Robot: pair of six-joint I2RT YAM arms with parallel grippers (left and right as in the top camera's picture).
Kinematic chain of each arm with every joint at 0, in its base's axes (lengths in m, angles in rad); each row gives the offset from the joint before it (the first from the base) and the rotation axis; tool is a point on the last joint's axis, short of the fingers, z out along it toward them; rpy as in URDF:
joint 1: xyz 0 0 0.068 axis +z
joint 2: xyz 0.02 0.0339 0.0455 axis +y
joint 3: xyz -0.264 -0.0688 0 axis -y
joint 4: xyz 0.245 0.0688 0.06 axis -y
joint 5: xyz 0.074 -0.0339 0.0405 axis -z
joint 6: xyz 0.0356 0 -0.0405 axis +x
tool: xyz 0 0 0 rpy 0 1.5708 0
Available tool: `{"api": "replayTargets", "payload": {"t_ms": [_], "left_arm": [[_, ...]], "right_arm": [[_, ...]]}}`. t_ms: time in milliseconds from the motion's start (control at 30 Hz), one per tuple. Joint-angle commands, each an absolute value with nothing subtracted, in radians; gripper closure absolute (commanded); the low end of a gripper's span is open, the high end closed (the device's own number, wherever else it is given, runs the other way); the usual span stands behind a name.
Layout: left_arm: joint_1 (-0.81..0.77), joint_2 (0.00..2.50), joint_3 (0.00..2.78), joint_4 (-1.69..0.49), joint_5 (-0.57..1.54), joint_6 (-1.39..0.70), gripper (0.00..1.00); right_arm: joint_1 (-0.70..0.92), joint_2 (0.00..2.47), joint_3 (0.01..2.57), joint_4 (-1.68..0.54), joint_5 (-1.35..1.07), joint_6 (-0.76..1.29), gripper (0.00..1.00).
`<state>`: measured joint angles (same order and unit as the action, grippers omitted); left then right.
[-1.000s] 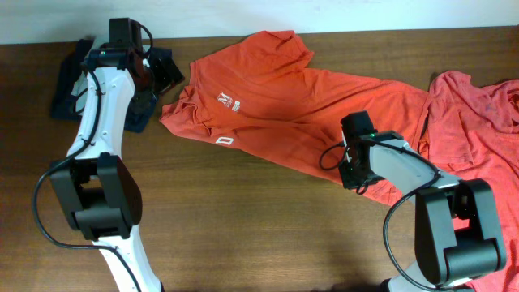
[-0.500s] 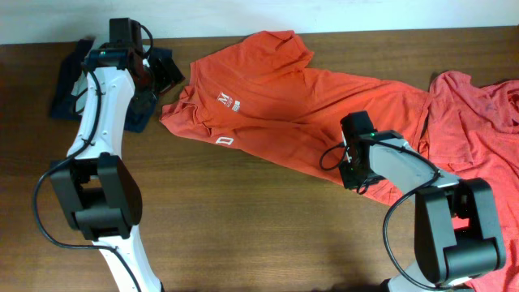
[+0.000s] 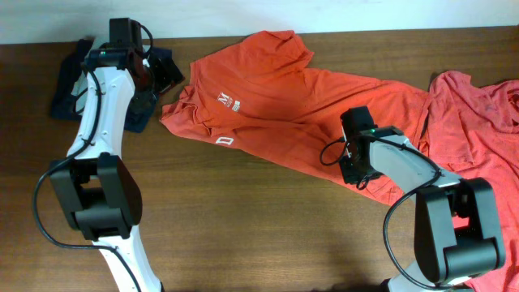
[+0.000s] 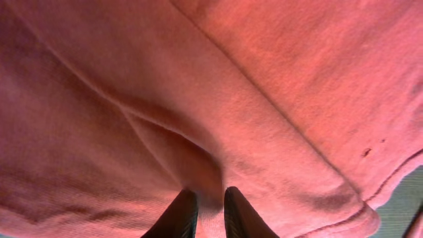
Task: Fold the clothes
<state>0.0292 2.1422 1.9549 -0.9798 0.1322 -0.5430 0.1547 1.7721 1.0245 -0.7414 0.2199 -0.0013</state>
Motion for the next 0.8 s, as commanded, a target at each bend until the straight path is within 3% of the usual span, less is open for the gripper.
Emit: {"api": "replayTargets", "payload": {"t_ms": [0,67,267,767], "left_arm": [[0.027,2.147,1.948,-0.979,0.142,-0.549,0.01],[0.027,2.147,1.948,-0.979,0.142,-0.549,0.01],[0.027,2.147,1.948,-0.979,0.142,-0.549,0.01],[0.027,2.147,1.948,-0.979,0.142,-0.549,0.01]], "right_arm": [[0.148,1.781,1.046,-0.744,0.257,0.001,0.81],[0.148,1.781,1.046,-0.744,0.273,0.001,0.88],[0.148,1.781,1.046,-0.736,0.287,0.001,0.96],[0.148,1.781,1.046,-0.588,0.327,-0.083,0.96]]}}
